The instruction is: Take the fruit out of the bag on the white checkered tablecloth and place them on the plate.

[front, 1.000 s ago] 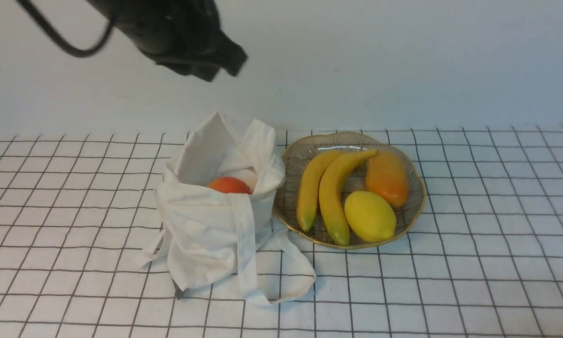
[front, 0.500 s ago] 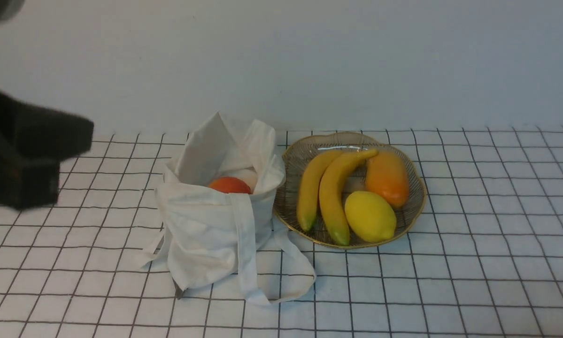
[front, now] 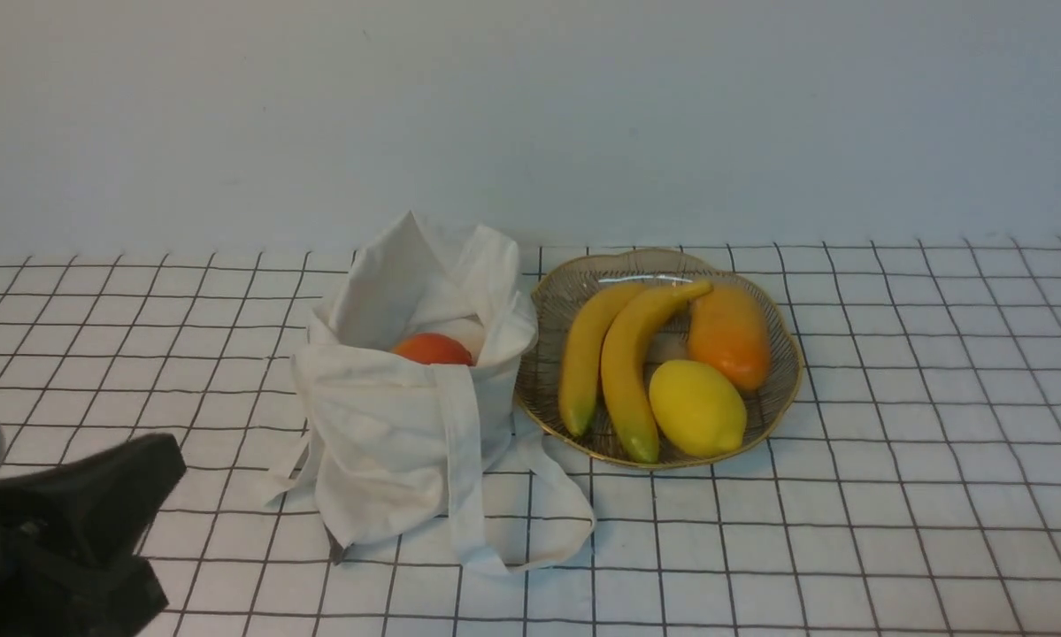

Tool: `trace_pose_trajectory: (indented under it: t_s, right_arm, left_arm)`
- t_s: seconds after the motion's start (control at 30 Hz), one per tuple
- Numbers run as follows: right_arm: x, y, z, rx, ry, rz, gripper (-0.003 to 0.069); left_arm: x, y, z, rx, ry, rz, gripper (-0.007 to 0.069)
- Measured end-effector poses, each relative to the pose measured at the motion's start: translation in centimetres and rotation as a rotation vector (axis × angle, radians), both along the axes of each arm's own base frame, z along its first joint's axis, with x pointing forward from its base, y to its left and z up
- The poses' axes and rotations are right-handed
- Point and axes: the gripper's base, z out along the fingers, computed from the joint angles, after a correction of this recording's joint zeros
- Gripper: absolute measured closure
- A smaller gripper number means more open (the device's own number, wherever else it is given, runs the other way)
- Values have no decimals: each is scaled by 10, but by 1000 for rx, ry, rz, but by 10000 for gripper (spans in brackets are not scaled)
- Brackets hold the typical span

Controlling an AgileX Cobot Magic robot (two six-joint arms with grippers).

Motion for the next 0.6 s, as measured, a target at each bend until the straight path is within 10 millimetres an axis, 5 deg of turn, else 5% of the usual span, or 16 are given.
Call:
trace_pose_trajectory:
  t_s: [0.4, 0.6]
  right_arm:
    - [0, 0, 0, 0, 0, 0, 674]
    - [0, 0, 0, 0, 0, 0, 674]
  left_arm:
    - [-8, 3, -46, 66, 117, -8, 631]
    - [-22, 12, -61, 169, 37, -3, 631]
